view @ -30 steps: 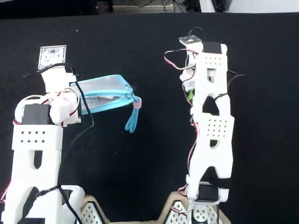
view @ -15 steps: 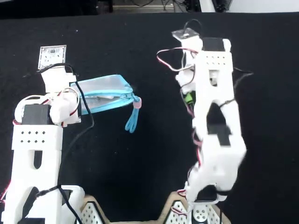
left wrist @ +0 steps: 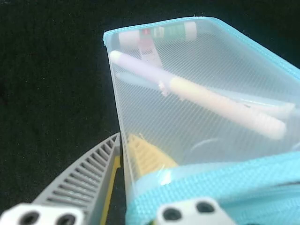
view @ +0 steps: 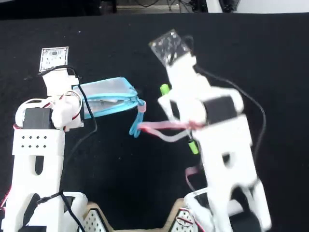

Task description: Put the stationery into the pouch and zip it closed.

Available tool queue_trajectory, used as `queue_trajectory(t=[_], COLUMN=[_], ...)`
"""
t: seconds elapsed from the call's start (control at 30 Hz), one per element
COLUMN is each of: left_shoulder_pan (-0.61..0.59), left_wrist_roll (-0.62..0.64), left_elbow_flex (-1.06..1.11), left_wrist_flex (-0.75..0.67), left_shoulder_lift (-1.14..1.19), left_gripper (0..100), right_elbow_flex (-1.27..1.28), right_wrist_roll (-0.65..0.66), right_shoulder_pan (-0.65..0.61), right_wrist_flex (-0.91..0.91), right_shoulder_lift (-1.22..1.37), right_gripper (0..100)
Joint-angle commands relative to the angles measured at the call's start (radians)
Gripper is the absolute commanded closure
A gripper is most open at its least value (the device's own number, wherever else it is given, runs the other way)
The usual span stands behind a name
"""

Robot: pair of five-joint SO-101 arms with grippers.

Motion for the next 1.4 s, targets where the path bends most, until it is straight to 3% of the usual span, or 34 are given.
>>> queue_trajectory(t=[0.0,0.2,0.37,0.6,0.8,1.0,1.2,1.37], left_shoulder_pan=[-0.002,-0.002,-0.002,-0.002,-0.002,-0.002,-0.002,-0.002], left_wrist_roll=[0.008,0.009,0.009,0.009,0.009,0.009,0.009,0.009], left_elbow_flex=[0.035,0.035,0.035,0.035,0.035,0.035,0.035,0.035], left_wrist_flex=[-0.005,-0.005,-0.005,-0.005,-0.005,-0.005,-0.005,-0.005], left_shoulder_lift=[0.014,0.014,0.014,0.014,0.014,0.014,0.014,0.014], left_gripper=[97,97,97,97,97,97,97,97], right_elbow_flex=[0.054,0.176,0.348,0.615,0.753,0.912,1.056,1.196], right_wrist_roll=[-0.009,-0.009,-0.009,-0.031,-0.219,-0.221,-0.219,-0.219], right_shoulder_pan=[-0.086,-0.267,-0.402,-0.476,-0.482,-0.480,-0.474,-0.384], right_wrist_flex=[-0.061,-0.196,-0.465,-0.835,-1.068,-1.324,-1.398,-1.531], right_shoulder_lift=[-0.252,-0.533,-0.748,-0.967,-0.987,-0.987,-0.987,-0.987], right_gripper=[98.7,98.7,98.7,98.7,98.7,98.6,98.6,98.6])
